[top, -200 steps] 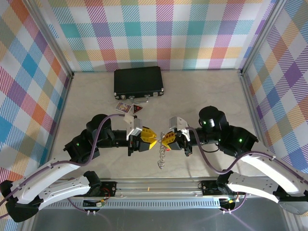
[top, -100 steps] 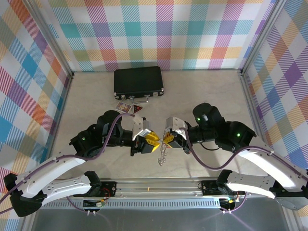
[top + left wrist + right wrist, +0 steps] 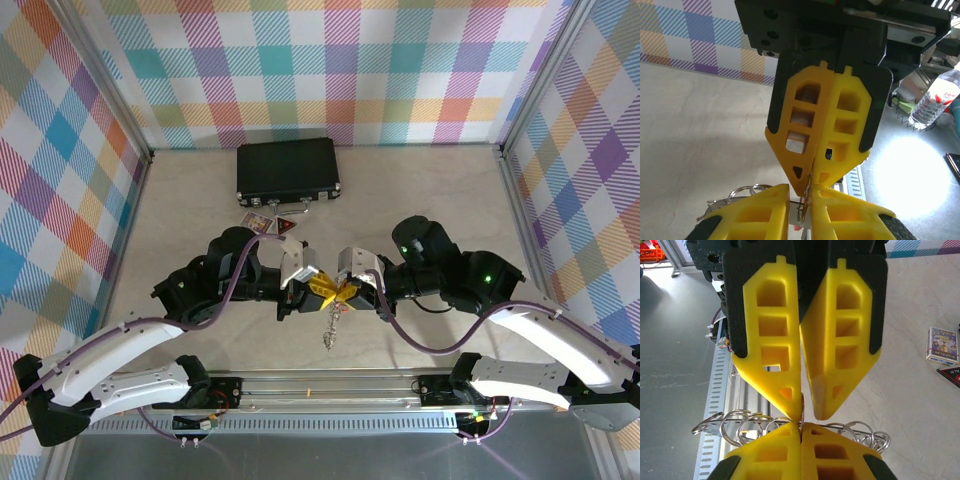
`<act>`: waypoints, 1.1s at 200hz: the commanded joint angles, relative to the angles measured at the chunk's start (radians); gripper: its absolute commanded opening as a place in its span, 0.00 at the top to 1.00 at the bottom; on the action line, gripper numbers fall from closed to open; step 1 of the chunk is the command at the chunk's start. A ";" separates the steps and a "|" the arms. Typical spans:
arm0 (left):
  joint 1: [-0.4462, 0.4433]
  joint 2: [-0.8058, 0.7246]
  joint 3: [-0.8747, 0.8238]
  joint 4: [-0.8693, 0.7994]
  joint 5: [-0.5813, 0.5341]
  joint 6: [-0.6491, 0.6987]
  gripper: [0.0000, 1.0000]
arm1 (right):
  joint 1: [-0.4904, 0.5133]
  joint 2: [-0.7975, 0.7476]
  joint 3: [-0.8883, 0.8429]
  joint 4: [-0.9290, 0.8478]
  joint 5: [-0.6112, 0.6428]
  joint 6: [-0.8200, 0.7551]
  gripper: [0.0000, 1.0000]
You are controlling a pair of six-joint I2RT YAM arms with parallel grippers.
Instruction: Put the keys on the keyring
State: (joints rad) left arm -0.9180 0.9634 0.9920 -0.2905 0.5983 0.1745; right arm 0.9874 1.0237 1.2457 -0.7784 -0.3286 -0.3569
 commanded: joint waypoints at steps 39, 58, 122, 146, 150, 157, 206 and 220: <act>-0.009 -0.007 0.021 -0.017 -0.002 0.036 1.00 | 0.007 -0.035 0.004 0.056 -0.041 -0.004 1.00; -0.009 -0.028 -0.002 0.064 0.010 0.003 1.00 | 0.007 -0.037 -0.002 0.074 -0.039 0.006 1.00; -0.019 -0.116 -0.171 0.469 0.000 -0.147 1.00 | 0.006 -0.176 -0.198 0.403 -0.006 0.145 0.61; -0.020 -0.155 -0.248 0.596 -0.003 -0.185 1.00 | 0.005 -0.216 -0.232 0.445 -0.004 0.172 0.61; -0.019 -0.155 -0.252 0.609 0.001 -0.190 1.00 | 0.005 -0.217 -0.232 0.445 -0.004 0.175 0.62; -0.019 -0.157 -0.259 0.628 0.008 -0.198 1.00 | 0.005 -0.217 -0.230 0.443 -0.004 0.177 0.63; -0.019 -0.157 -0.298 0.751 0.019 -0.255 1.00 | 0.004 -0.215 -0.235 0.458 -0.025 0.188 0.66; -0.019 -0.160 -0.309 0.778 0.010 -0.266 1.00 | 0.005 -0.209 -0.229 0.450 -0.034 0.188 0.66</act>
State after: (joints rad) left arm -0.9283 0.8268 0.7048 0.3355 0.5941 -0.0471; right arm 0.9882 0.8131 1.0206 -0.3653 -0.3336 -0.1894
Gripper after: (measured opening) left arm 0.059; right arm 0.340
